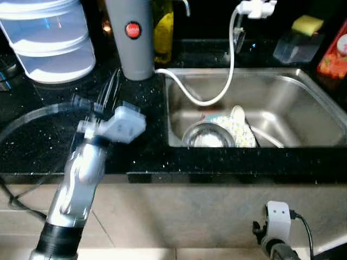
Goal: Kitchen organization
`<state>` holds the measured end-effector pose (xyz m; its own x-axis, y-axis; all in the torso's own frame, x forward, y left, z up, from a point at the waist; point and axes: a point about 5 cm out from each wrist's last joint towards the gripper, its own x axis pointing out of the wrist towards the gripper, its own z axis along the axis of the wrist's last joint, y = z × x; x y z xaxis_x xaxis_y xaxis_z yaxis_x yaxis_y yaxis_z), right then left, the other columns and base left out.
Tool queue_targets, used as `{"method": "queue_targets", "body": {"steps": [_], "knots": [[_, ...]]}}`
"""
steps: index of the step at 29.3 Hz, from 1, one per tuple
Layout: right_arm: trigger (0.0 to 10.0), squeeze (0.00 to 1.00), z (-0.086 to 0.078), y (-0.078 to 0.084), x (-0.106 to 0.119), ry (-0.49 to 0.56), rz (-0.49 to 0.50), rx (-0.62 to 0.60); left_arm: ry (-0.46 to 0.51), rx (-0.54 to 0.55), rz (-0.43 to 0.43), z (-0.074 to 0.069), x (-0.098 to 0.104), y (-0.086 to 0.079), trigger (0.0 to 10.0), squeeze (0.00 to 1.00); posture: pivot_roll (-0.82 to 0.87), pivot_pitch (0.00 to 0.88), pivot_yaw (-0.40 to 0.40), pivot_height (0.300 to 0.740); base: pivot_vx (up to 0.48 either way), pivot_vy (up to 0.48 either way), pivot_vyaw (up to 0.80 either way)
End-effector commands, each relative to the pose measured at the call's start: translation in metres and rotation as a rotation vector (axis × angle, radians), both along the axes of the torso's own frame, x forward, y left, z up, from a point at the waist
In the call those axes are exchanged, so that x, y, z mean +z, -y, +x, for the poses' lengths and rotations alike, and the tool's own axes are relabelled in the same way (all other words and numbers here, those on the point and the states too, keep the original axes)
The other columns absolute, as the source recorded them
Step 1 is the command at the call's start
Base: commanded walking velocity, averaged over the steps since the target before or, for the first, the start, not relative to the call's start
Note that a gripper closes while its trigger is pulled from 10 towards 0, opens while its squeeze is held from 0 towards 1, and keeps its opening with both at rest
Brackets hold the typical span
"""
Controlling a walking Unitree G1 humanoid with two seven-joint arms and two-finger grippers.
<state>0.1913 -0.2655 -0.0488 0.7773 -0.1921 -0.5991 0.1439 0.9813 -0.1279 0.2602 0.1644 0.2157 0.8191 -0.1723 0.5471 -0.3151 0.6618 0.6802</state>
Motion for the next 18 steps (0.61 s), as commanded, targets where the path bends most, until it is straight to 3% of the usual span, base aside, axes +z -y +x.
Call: {"method": "queue_targets", "body": {"steps": [1,2,3,5,6,8,10,14,17,18], "knots": [[10.0,0.00,0.000,0.000,-0.001,-0.019,-0.004,0.020,0.031,0.030,0.053,-0.011,0.001,-0.002,10.0,0.00,0.23,0.000,-0.094,0.740,0.000,0.000,0.00],[10.0,0.00,0.003,0.000,0.000,-0.024,-0.009,0.035,0.008,0.038,0.106,-0.023,-0.008,-0.004,10.0,0.00,0.24,0.000,-0.104,0.740,0.000,0.000,0.00],[10.0,0.00,0.003,0.000,0.000,-0.024,-0.009,0.035,0.008,0.038,0.106,-0.023,-0.008,-0.004,10.0,0.00,0.24,0.000,-0.104,0.740,0.000,0.000,0.00],[10.0,0.00,0.008,-0.002,0.001,-0.033,-0.015,0.059,-0.037,0.054,0.187,-0.047,-0.025,-0.007,10.0,0.00,0.26,0.000,-0.118,0.740,0.000,0.000,0.00],[10.0,0.00,0.008,-0.002,0.001,-0.033,-0.015,0.059,-0.037,0.054,0.187,-0.047,-0.025,-0.007,10.0,0.00,0.26,0.000,-0.118,0.740,0.000,0.000,0.00],[10.0,0.00,0.012,-0.004,0.002,-0.037,-0.017,0.074,-0.045,0.096,0.236,-0.070,-0.035,-0.012,10.0,0.00,0.29,0.000,-0.131,0.740,0.000,0.000,0.00],[10.0,0.00,0.012,-0.004,0.002,-0.037,-0.017,0.074,-0.045,0.096,0.236,-0.070,-0.035,-0.012,10.0,0.00,0.29,0.000,-0.131,0.740,0.000,0.000,0.00],[10.0,0.00,0.015,-0.007,0.001,-0.049,-0.017,0.091,-0.182,0.261,0.274,-0.111,-0.071,-0.034,10.0,0.00,0.32,0.000,-0.146,0.740,0.000,0.000,0.00],[10.0,0.00,0.013,-0.006,0.000,-0.071,-0.027,0.103,-0.328,0.362,0.212,-0.128,-0.103,-0.049,10.0,0.00,0.32,0.000,-0.151,0.740,0.000,0.000,0.00],[10.0,0.00,0.013,-0.006,0.000,-0.071,-0.027,0.103,-0.328,0.362,0.212,-0.128,-0.103,-0.049,10.0,0.00,0.32,0.000,-0.151,0.740,0.000,0.000,0.00]]}}
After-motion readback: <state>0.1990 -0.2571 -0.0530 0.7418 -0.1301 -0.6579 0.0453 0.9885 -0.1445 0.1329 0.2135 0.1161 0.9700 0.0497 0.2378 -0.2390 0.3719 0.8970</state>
